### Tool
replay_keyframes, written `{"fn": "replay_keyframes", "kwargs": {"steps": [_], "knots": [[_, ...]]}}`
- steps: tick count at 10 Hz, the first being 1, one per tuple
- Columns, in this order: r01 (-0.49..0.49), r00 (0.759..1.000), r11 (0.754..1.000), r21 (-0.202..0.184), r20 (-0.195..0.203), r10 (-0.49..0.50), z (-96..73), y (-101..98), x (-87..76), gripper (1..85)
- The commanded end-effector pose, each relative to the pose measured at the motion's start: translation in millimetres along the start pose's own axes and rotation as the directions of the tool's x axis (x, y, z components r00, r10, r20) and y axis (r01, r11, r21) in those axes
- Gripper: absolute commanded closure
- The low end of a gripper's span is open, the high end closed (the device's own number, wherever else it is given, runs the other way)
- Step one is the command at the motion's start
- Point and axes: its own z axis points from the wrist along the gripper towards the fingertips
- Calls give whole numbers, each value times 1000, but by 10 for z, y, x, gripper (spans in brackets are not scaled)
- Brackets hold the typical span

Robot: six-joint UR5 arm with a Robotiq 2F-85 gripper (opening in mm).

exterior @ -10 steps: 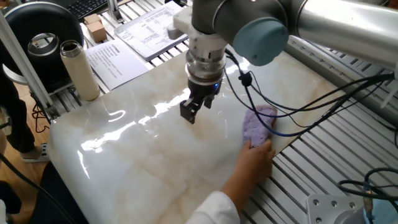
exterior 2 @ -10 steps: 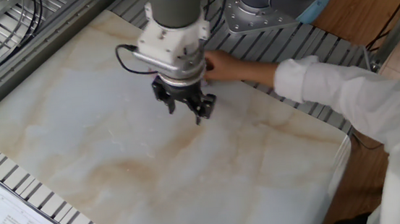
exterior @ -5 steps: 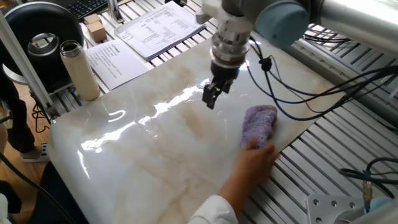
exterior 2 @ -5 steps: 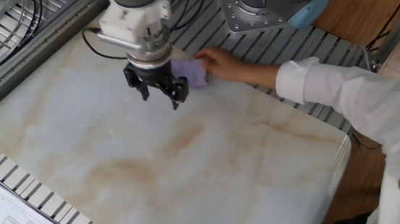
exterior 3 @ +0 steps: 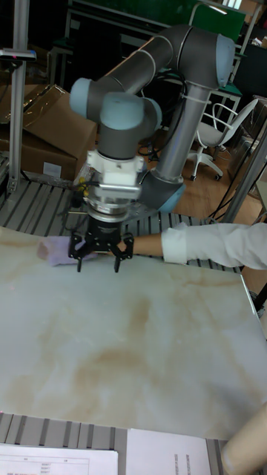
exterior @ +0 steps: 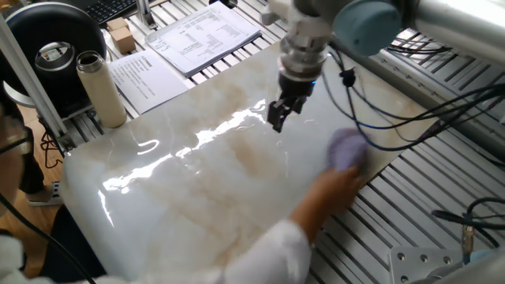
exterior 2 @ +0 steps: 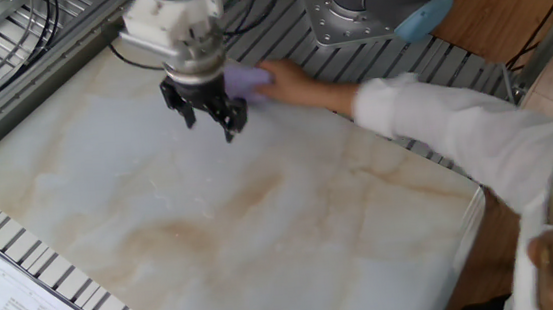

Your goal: Clean the table with a cloth

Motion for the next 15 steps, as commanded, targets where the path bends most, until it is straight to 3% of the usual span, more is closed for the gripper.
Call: {"fn": "replay_keyframes", "kwargs": {"steps": [1,4,5,7,8,9,10,12,13,15], "knots": [[43,998,998,-55,57,-40,-45,-220,234,7],[-47,999,999,12,20,47,-37,-403,326,37],[-30,999,999,27,22,29,-54,-497,315,57],[28,1000,1000,-1,12,-28,-188,-979,509,67],[59,998,998,2,19,-59,-198,-1259,639,70],[85,995,996,-14,44,-84,-169,-1387,745,70],[72,996,997,-20,59,-71,-158,-1372,740,43],[-16,1000,1000,6,19,16,-153,-1452,840,40],[-21,999,1000,0,26,21,-147,-1435,823,60],[34,997,999,-14,66,-33,-31,-1521,912,7]]}}
